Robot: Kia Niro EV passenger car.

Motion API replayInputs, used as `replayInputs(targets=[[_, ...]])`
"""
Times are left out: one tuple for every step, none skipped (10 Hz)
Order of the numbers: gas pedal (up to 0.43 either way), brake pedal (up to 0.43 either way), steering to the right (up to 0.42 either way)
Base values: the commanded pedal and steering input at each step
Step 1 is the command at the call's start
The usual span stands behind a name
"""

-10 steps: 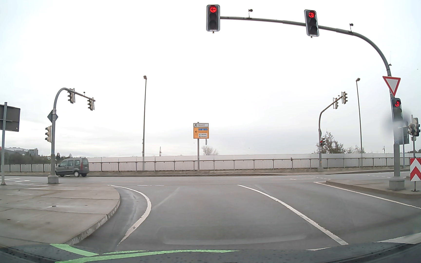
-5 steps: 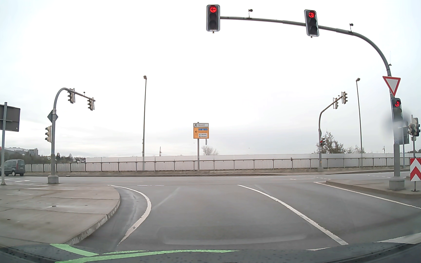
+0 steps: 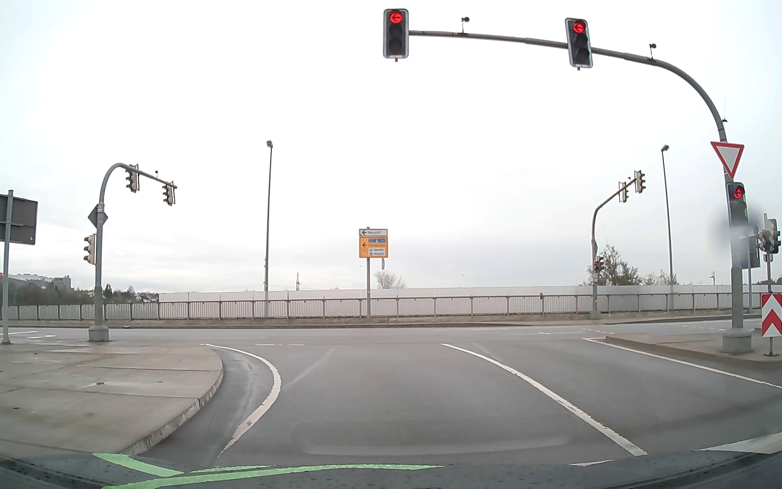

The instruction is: Follow the waypoints while adhering to traffic rules and regulations

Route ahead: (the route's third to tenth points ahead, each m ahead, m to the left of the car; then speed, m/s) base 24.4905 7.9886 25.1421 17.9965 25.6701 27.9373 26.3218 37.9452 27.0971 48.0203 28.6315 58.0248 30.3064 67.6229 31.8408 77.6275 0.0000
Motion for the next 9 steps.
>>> replayInputs(targets=[[0.0, 0.384, -0.014], [0.0, 0.378, -0.013], [0.0, 0.378, -0.013], [0.0, 0.384, -0.014], [0.0, 0.378, -0.014], [0.0, 0.378, -0.014], [0.0, 0.378, -0.013], [0.0, 0.384, -0.013], [0.0, 0.378, -0.014]])
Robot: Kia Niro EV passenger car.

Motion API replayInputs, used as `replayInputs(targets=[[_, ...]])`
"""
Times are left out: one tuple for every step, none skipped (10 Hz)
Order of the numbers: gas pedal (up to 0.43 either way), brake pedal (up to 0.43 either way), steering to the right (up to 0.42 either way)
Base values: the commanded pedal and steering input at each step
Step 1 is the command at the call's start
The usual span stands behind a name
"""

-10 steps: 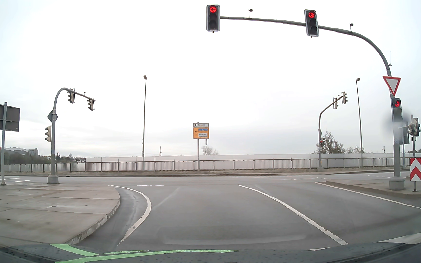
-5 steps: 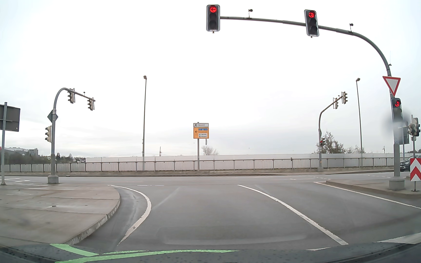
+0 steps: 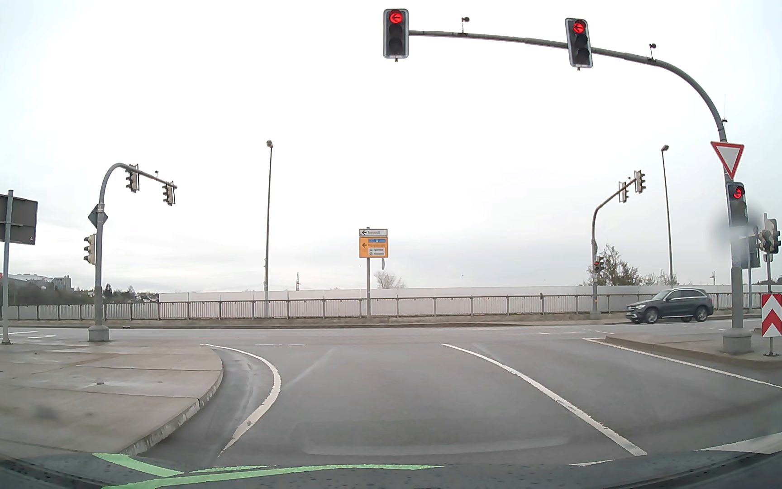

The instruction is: Follow the waypoints while adhering to traffic rules and regulations

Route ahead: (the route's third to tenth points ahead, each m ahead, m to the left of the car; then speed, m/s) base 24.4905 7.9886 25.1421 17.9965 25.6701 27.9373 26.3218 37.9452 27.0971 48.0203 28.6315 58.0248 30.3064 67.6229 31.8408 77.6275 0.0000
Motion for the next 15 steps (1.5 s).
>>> replayInputs(targets=[[0.0, 0.384, -0.014], [0.0, 0.378, -0.014], [0.0, 0.384, -0.014], [0.0, 0.378, -0.014], [0.0, 0.378, -0.014], [0.0, 0.384, -0.014], [0.0, 0.378, -0.014], [0.0, 0.384, -0.014], [0.0, 0.384, -0.014], [0.0, 0.378, -0.014], [0.0, 0.384, -0.014], [0.0, 0.378, -0.014], [0.0, 0.384, -0.014], [0.0, 0.378, -0.014], [0.0, 0.378, -0.014]])
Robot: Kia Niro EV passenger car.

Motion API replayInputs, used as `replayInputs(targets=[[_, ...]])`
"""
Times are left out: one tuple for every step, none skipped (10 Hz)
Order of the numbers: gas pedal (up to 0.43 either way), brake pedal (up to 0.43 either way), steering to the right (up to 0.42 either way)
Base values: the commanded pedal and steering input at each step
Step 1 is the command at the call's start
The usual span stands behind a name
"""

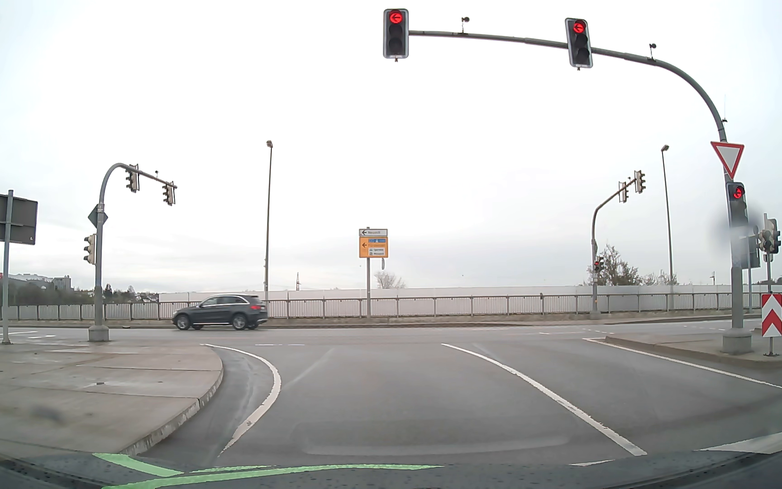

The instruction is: Follow the waypoints while adhering to traffic rules and regulations

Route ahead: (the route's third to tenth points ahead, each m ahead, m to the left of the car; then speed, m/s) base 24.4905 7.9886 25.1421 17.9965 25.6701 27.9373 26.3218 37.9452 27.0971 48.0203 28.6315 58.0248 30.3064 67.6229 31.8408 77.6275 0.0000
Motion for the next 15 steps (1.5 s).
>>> replayInputs(targets=[[0.0, 0.384, -0.014], [0.0, 0.384, -0.014], [0.0, 0.384, -0.014], [0.0, 0.384, -0.013], [0.0, 0.378, -0.013], [0.0, 0.378, -0.014], [0.0, 0.378, -0.014], [0.0, 0.384, -0.014], [0.0, 0.384, -0.014], [0.0, 0.384, -0.014], [0.0, 0.378, -0.014], [0.0, 0.378, -0.014], [0.0, 0.384, -0.014], [0.0, 0.378, -0.014], [0.0, 0.384, -0.014]])
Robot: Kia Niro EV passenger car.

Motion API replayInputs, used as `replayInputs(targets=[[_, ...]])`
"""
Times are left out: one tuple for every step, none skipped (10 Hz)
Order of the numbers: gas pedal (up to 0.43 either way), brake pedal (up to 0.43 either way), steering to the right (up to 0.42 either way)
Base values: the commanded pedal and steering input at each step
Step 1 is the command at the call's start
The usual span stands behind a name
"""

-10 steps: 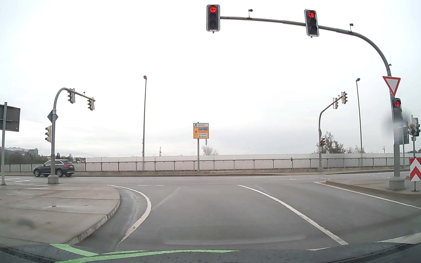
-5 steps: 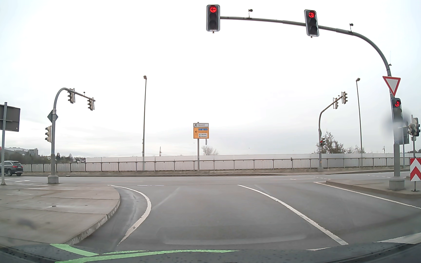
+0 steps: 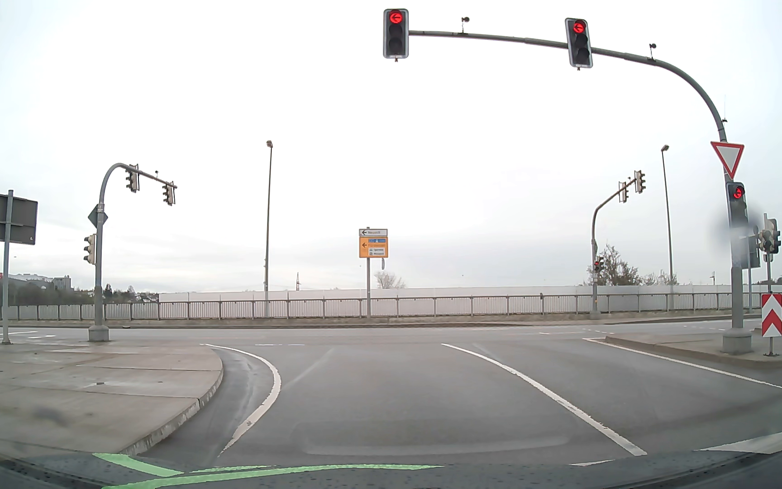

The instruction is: Follow the waypoints while adhering to traffic rules and regulations

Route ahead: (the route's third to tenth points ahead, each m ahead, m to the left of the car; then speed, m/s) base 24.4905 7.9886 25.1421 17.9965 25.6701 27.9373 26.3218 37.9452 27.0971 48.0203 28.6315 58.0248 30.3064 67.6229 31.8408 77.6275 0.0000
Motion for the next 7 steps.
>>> replayInputs(targets=[[0.0, 0.378, -0.014], [0.0, 0.378, -0.014], [0.0, 0.384, -0.014], [0.0, 0.378, -0.014], [0.0, 0.384, -0.014], [0.0, 0.378, -0.014], [0.0, 0.378, -0.014]])
